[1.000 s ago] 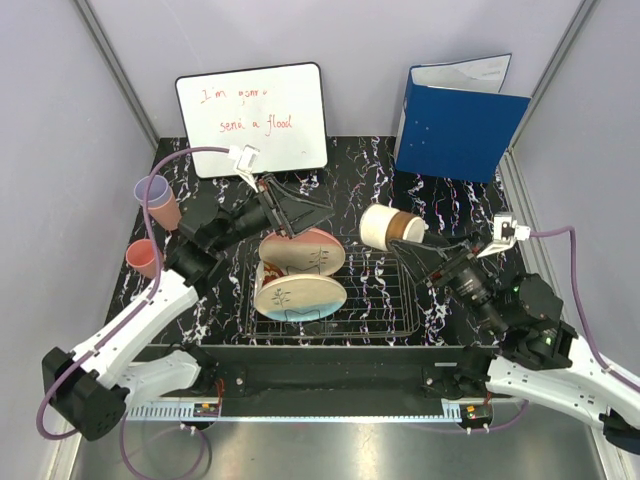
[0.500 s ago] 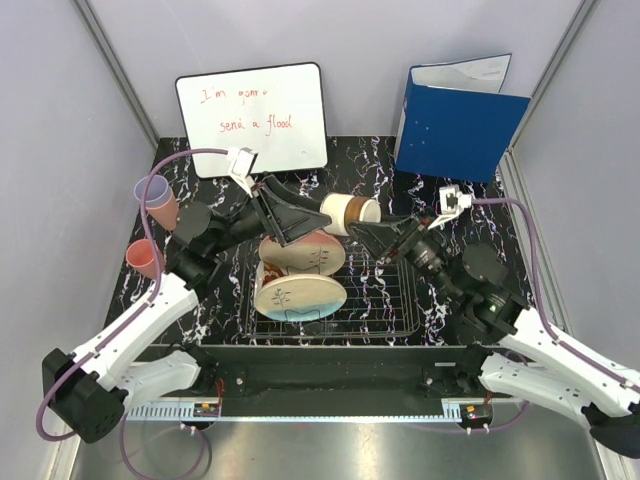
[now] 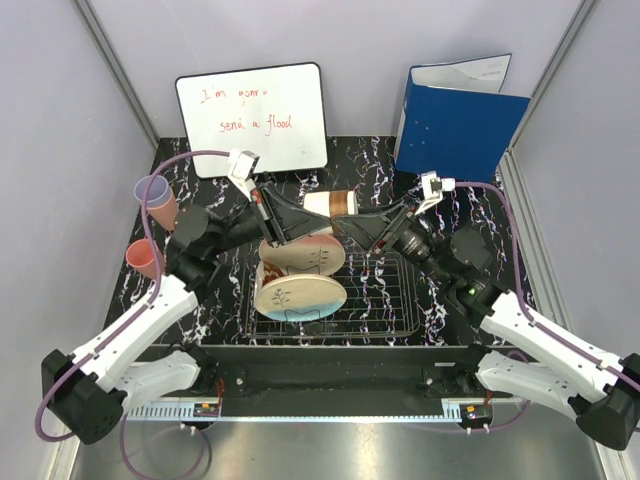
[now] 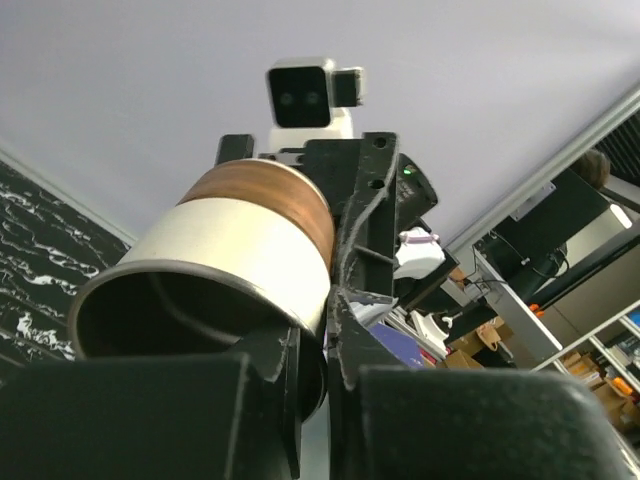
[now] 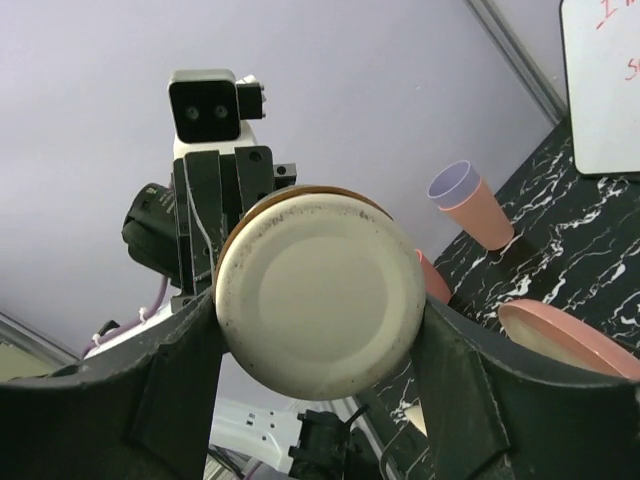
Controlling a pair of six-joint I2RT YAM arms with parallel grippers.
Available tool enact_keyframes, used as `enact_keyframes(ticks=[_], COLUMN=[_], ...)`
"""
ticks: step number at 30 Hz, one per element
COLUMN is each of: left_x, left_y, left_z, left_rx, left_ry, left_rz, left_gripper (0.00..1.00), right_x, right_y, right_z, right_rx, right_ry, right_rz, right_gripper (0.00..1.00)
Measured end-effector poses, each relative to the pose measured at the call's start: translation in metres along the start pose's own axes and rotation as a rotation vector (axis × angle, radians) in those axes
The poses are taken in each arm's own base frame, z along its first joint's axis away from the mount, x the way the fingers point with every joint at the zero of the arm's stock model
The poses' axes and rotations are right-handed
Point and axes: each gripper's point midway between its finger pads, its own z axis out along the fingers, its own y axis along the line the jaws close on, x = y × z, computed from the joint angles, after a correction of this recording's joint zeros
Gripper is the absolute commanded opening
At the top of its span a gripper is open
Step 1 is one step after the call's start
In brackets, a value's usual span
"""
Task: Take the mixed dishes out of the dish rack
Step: Pick up the cup from the dish rack, then place the cup into the cup.
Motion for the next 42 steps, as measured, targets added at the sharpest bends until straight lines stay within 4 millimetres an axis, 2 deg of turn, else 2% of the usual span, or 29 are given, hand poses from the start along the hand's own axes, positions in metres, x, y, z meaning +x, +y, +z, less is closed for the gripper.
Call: enact_keyframes(ticks=[3, 5, 8, 11, 13, 15, 17, 20, 23, 25, 30, 35, 39, 42], left_x=[0.001, 0.000, -0.021, -0.071, -0.106, -0.139, -0.164, -0.180, -0.175, -0.165, -0.148, -0.111, -0.096, -0.098], left_y=[-0.009, -0.010, 0.005, 0.019, 0.029, 0.042, 0.064, 0.102, 0.135, 0.151, 0.171, 0.183, 0.187, 0.188], left_z=[-0.004, -0.005, -0.006, -0.015, -0.030, -0.055, -0.089, -0.151, -0.204, -0.230, -0.284, -0.350, -0.379, -0.383], left_rx=[0.007, -0.029, -0.207, -0.479, -0.671, -0.881, -1.100, -1.421, -1.681, -1.807, -2.006, -2.174, -2.223, -2.223], left_ry=[0.003, 0.015, -0.002, -0.090, -0.164, -0.232, -0.280, -0.284, -0.220, -0.150, -0.088, -0.041, -0.045, -0.064], left_rz=[0.023, 0.042, 0.098, 0.172, 0.207, 0.231, 0.243, 0.230, 0.198, 0.172, 0.106, -0.033, -0.119, -0.129], left_gripper=[0.00, 0.00, 0.00, 0.00, 0.00, 0.00, 0.00, 0.00, 0.00, 0.00, 0.00, 0.00, 0.00, 0.00], right_x=[0.002, 0.004, -0.005, -0.017, -0.023, -0.024, -0.020, -0.013, -0.009, -0.006, 0.001, 0.010, 0.025, 0.035], right_y=[0.006, 0.004, -0.014, -0.031, -0.048, -0.066, -0.087, -0.109, -0.119, -0.124, -0.133, -0.141, -0.149, -0.157], right_z=[0.000, -0.001, -0.001, -0.006, -0.015, -0.025, -0.035, -0.047, -0.053, -0.056, -0.059, -0.059, -0.056, -0.058], right_rx=[-0.022, -0.003, 0.122, 0.252, 0.354, 0.453, 0.551, 0.653, 0.690, 0.703, 0.722, 0.734, 0.738, 0.750], right_ry=[0.020, 0.036, 0.031, 0.013, -0.002, -0.003, 0.014, 0.048, 0.060, 0.067, 0.089, 0.119, 0.174, 0.204], right_rz=[0.008, 0.001, -0.058, -0.113, -0.151, -0.179, -0.211, -0.245, -0.262, -0.269, -0.285, -0.291, -0.283, -0.280], right_gripper=[0.86, 0.93, 0.95, 0.95, 0.95, 0.95, 0.95, 0.95, 0.95, 0.95, 0.95, 0.95, 0.95, 0.95])
